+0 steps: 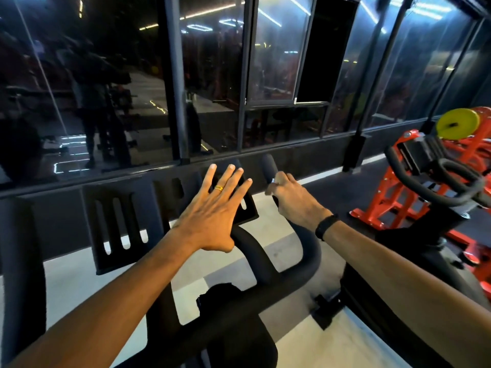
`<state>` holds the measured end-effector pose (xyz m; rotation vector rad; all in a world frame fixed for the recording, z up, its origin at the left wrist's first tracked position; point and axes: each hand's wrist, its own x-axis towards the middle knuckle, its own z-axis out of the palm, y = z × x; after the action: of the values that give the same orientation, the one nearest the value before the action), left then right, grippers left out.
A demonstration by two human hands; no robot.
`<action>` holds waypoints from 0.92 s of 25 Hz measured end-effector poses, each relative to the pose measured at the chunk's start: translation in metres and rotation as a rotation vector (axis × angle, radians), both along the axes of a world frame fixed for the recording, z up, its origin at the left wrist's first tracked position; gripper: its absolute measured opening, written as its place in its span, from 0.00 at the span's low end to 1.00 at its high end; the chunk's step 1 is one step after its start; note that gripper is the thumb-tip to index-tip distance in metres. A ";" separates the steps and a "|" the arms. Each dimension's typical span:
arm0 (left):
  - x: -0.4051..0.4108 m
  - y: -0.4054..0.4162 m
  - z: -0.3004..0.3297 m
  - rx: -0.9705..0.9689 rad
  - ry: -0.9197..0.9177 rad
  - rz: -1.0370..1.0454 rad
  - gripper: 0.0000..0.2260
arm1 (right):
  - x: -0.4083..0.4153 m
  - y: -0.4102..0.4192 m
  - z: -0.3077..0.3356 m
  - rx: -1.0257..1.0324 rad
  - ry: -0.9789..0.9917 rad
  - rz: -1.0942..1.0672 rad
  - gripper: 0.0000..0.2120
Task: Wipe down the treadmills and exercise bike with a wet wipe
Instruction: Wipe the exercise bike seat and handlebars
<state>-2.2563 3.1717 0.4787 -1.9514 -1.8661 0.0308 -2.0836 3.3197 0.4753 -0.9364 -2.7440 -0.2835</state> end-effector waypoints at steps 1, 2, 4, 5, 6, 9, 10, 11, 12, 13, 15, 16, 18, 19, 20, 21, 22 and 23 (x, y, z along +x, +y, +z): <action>0.000 -0.001 0.000 0.007 0.015 0.010 0.60 | 0.006 -0.008 -0.003 -0.066 -0.007 -0.029 0.20; 0.000 -0.002 -0.001 0.010 0.032 0.019 0.60 | 0.012 -0.016 -0.004 -0.120 -0.003 -0.056 0.19; 0.000 -0.003 -0.001 0.005 0.059 0.029 0.59 | 0.026 -0.034 -0.004 -0.197 -0.001 -0.115 0.17; 0.001 -0.003 -0.001 0.003 0.069 0.030 0.59 | 0.034 -0.045 -0.005 -0.225 -0.014 -0.149 0.16; 0.001 -0.003 -0.001 0.004 0.079 0.028 0.58 | 0.043 -0.057 -0.007 -0.243 -0.030 -0.181 0.16; 0.001 -0.003 0.000 0.007 0.101 0.028 0.57 | 0.063 -0.093 -0.013 -0.287 0.007 -0.274 0.17; 0.002 -0.002 -0.001 0.000 0.106 0.030 0.56 | 0.066 -0.104 -0.012 -0.316 0.060 -0.300 0.17; 0.003 -0.001 0.000 -0.011 0.112 0.030 0.56 | 0.068 -0.115 -0.010 -0.349 0.110 -0.321 0.16; 0.003 0.000 0.000 -0.024 0.120 0.026 0.55 | 0.067 -0.127 -0.010 -0.377 0.158 -0.336 0.16; 0.004 0.002 0.001 -0.034 0.127 0.021 0.55 | 0.063 -0.140 -0.010 -0.401 0.209 -0.334 0.16; 0.004 0.003 0.001 -0.051 0.145 0.016 0.53 | 0.053 -0.164 -0.015 -0.418 0.290 -0.276 0.15; 0.004 0.002 0.001 -0.057 0.154 0.014 0.52 | 0.050 -0.172 -0.017 -0.442 0.309 -0.249 0.15; 0.004 0.002 0.001 -0.059 0.163 0.019 0.52 | 0.053 -0.163 -0.016 -0.583 0.353 -0.199 0.10; 0.004 0.002 0.001 -0.066 0.160 0.024 0.52 | 0.057 -0.148 -0.010 -0.715 0.410 -0.157 0.08; 0.004 0.002 0.002 -0.078 0.152 0.025 0.51 | 0.060 -0.133 -0.003 -0.824 0.515 -0.112 0.07; 0.004 0.002 0.003 -0.083 0.140 0.021 0.51 | 0.061 -0.113 0.003 -0.817 0.629 -0.099 0.08; 0.004 0.002 0.003 -0.080 0.130 0.013 0.51 | 0.058 -0.092 0.010 -0.710 0.734 -0.113 0.09; 0.004 0.002 0.003 -0.076 0.121 0.003 0.51 | 0.051 -0.069 0.017 -0.565 0.802 -0.128 0.09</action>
<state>-2.2526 3.1742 0.4814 -1.9511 -1.8129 0.2191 -2.0329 3.2509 0.4928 -1.0446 -2.0191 0.7310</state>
